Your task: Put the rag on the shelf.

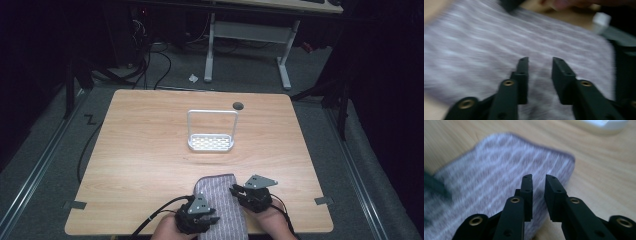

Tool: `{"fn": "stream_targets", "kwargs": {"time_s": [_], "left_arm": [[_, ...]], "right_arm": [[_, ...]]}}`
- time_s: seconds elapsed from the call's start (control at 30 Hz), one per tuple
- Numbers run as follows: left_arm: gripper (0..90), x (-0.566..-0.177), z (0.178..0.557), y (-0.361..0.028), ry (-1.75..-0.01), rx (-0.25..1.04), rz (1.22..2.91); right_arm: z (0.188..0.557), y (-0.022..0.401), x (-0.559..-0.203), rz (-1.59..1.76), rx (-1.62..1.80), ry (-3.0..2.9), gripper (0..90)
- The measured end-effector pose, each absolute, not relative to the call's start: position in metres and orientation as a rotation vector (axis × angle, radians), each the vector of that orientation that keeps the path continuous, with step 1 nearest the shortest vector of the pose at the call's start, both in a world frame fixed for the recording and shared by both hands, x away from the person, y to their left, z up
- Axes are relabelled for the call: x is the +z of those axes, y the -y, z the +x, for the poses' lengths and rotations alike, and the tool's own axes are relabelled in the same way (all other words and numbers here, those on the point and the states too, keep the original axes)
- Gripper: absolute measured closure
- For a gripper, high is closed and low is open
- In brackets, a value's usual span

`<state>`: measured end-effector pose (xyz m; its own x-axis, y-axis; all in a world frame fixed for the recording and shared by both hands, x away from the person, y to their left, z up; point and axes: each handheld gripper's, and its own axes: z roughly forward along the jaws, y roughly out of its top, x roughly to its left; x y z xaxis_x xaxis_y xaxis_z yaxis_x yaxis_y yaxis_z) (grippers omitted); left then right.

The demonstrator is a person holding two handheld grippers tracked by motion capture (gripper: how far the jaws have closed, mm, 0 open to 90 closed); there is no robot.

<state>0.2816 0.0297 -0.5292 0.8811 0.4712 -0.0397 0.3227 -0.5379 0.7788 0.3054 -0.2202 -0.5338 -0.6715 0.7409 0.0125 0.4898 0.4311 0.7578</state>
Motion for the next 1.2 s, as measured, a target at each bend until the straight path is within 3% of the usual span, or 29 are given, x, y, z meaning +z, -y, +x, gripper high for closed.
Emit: {"fn": "stream_targets", "kwargs": {"time_s": [0.03, 0.13, 0.23, 0.37, 0.5, 0.73, 0.87, 0.9, 1.0, 1.2], "left_arm": [[61.0, -0.529, 0.282, -0.03, -0.569, 0.219, 2.183], [56.2, -0.526, 0.319, -0.054, -0.848, 0.206, 2.014], [47.4, -0.533, 0.332, -0.046, -0.923, 0.266, 2.01], [42.1, -0.541, 0.333, -0.03, -0.92, 0.283, 2.062], [56.7, -0.541, 0.329, -0.022, -0.881, 0.32, 2.091], [75.3, -0.543, 0.338, -0.026, -0.941, 0.256, 2.031], [78.5, -0.543, 0.336, -0.025, -0.95, 0.264, 2.025], [78.8, -0.543, 0.336, -0.025, -0.955, 0.257, 2.021], [79.1, -0.543, 0.338, -0.027, -0.965, 0.242, 2.012], [79.0, -0.543, 0.337, -0.029, -0.975, 0.239, 1.973]], "right_arm": [[0.305, 0.22, -0.534, 1.057, 1.093, -2.366, 79.8], [0.299, 0.222, -0.537, 1.076, 1.083, -2.384, 80.7], [0.291, 0.225, -0.537, 1.084, 1.081, -2.389, 80.0], [0.289, 0.232, -0.527, 1.111, 1.148, -2.323, 65.6], [0.295, 0.235, -0.524, 1.175, 1.165, -2.233, 53.7], [0.32, 0.225, -0.53, 1.281, 1.121, -2.204, 52.2], [0.329, 0.218, -0.537, 1.322, 1.045, -2.232, 62.4], [0.33, 0.211, -0.538, 1.243, 1.019, -2.248, 69.4], [0.334, 0.208, -0.535, 1.264, 1.009, -2.286, 78.6], [0.324, 0.21, -0.538, 1.222, 1.05, -2.246, 83.9]]}}
